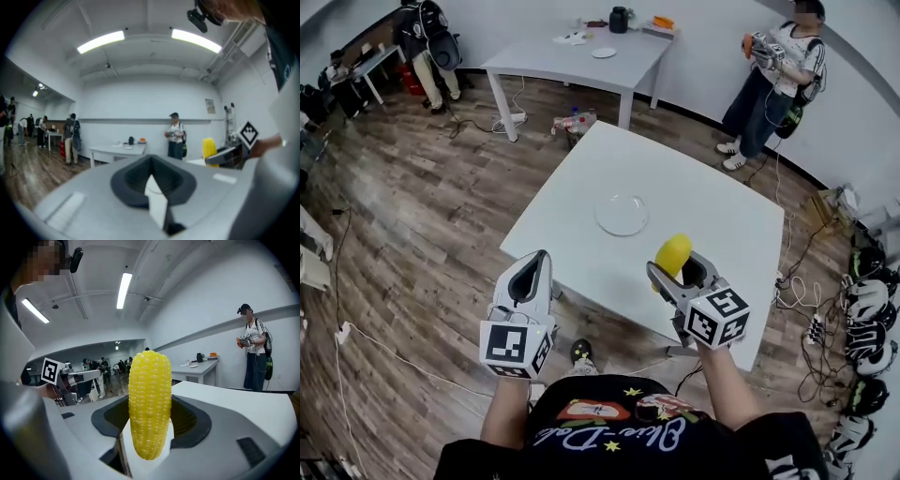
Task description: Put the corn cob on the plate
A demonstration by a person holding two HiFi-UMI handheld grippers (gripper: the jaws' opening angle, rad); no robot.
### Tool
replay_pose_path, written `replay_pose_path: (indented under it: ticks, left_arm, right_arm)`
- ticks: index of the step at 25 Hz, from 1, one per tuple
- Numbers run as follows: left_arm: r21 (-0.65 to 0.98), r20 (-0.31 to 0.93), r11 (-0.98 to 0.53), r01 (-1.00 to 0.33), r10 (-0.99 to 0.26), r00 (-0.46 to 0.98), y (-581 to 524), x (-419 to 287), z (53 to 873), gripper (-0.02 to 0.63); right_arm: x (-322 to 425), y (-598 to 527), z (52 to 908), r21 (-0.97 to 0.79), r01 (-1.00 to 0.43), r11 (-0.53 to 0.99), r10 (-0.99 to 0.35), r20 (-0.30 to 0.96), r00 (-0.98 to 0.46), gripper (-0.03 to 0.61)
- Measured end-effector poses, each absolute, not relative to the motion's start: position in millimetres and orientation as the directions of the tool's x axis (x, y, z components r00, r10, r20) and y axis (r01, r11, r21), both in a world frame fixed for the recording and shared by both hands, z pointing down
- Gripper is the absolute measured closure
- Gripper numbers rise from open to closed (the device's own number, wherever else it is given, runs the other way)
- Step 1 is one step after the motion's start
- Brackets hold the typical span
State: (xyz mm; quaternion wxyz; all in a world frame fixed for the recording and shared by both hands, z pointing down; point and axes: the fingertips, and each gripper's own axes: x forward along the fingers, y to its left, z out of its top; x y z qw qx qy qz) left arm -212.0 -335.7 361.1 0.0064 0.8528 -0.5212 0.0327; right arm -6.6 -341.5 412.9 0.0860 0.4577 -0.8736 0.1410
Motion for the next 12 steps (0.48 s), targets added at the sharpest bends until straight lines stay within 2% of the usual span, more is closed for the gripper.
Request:
replay_pose_path:
  ticks: [6,12]
  left_arm:
    - [-0.003,0.081,-0.483,-0.876,-0.873,0.481,-404,-251,376,0.615]
    - [0.027,0.091,-0.477,-0.879,-0.874,0.477,-444,-265,381,0.615]
  right_arm:
    - [-33,-420,450,-0.090,-0.855,0.511,-0.764,0.409,-0.500,0.314]
    - [-40,-481,493,-0.035,-0.819,0.573,-0.638,0.608,-0.473,0.314]
